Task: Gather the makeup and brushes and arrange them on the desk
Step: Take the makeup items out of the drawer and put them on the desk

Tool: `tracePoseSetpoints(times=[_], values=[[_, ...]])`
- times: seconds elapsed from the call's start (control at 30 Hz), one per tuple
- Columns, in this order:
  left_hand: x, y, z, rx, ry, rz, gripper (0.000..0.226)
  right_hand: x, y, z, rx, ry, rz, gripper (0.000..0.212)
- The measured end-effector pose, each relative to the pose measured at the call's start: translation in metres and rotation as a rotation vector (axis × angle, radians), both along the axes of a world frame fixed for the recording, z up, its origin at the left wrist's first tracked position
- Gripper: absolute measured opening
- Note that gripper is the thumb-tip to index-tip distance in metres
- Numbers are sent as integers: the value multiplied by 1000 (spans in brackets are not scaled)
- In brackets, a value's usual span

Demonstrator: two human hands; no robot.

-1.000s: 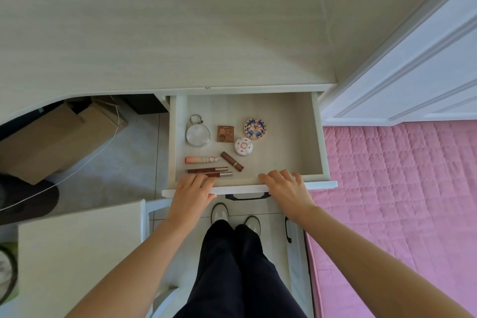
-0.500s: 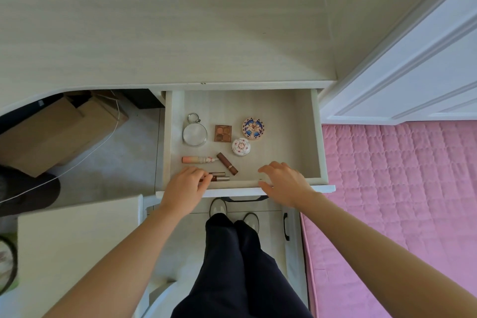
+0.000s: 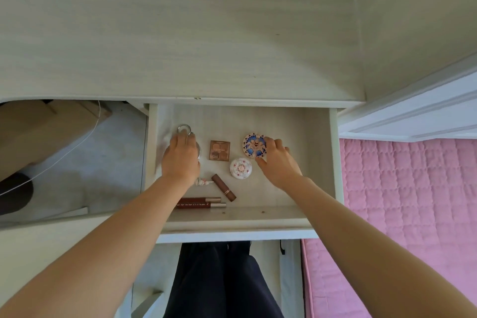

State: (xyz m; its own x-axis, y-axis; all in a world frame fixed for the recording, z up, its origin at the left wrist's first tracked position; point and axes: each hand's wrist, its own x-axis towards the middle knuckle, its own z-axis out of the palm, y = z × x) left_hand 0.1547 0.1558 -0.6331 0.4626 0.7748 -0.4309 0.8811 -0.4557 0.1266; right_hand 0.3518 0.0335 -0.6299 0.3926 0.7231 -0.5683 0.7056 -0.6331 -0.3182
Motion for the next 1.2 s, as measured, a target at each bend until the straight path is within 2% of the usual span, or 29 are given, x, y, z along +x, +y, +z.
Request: tracePoseSetpoints(times=[0.13,0.23,0.53,0.8,0.93,1.1,1.2], values=[[4,11,-19,-65,135,11,88,0,19,-18,-4,1,-44,66],[2,15,-29,-61,195,-24,94,-4,24,-28,-39,-24,-19,73],[1,15,-40,-13,152,-63,79,-6,24,-39,-90,-170,116,91],[-2,13,-27,-74,26,-3,75,-2,22,-35,-46,-175,88,71],[-1,10,-13,-134,-97,71,76,-1,17,-22,-36,-126,4,76],[0,7,17,-216,-216,153,80,-8,12,3,60,39,-150,87],[-4,3,37,-255,-250,193,82,-20,9,22,131,95,-188,83]])
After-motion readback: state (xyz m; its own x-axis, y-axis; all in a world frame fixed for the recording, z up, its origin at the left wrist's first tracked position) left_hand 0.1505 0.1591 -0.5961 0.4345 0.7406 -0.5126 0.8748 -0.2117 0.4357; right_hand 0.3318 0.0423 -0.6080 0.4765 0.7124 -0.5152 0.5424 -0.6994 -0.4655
